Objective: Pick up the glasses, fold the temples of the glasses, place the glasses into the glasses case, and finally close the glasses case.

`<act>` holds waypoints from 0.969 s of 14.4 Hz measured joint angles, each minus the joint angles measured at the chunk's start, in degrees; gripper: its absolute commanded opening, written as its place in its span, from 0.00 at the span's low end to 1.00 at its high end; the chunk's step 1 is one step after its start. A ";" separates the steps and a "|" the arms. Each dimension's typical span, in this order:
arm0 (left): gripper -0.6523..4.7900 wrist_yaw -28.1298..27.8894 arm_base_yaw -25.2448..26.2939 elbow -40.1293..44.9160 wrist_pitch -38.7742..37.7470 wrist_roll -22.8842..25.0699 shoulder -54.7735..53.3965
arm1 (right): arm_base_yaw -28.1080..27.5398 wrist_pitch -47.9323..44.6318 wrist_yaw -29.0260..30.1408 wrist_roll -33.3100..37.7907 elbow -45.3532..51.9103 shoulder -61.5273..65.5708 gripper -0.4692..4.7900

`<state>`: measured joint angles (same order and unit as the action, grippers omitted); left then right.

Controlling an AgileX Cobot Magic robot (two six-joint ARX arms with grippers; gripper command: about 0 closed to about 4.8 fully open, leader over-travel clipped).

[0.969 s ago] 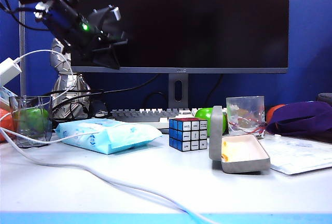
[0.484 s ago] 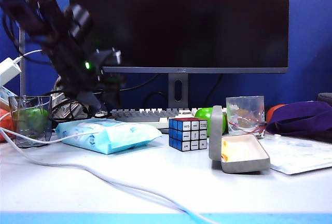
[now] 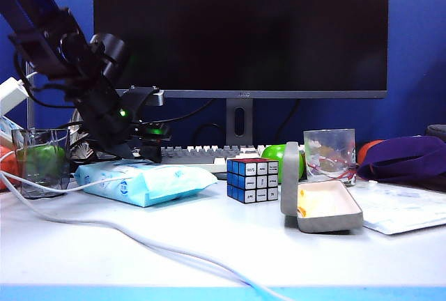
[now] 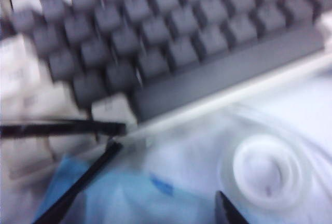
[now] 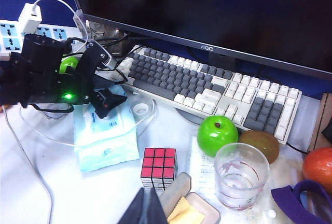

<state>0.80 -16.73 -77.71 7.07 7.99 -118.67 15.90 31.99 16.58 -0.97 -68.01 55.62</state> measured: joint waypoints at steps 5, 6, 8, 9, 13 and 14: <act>0.74 -3.02 0.02 -0.04 3.26 0.00 -1.60 | 0.00 -0.02 0.00 0.00 0.00 0.00 0.09; 0.74 -3.26 0.02 -0.44 3.23 0.00 -1.64 | 0.00 0.00 0.00 0.00 0.00 0.28 0.09; 0.74 -3.50 0.02 -2.47 1.09 0.00 -1.51 | 0.00 0.00 0.00 0.00 0.11 0.76 0.09; 0.74 -5.81 0.00 -4.39 -0.96 0.02 -1.14 | 0.00 -0.04 0.00 -0.13 0.11 0.79 0.09; 0.73 -9.27 0.04 -5.33 -2.38 0.35 -1.33 | 0.00 -1.14 0.00 -0.17 0.11 1.07 0.09; 0.73 -9.60 0.04 -5.35 -2.29 0.35 -2.10 | 0.00 -1.29 0.02 -0.17 0.11 1.07 0.09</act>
<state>-8.80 -16.69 -83.07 4.78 8.34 -120.77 15.90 30.70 16.60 -1.15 -67.90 56.69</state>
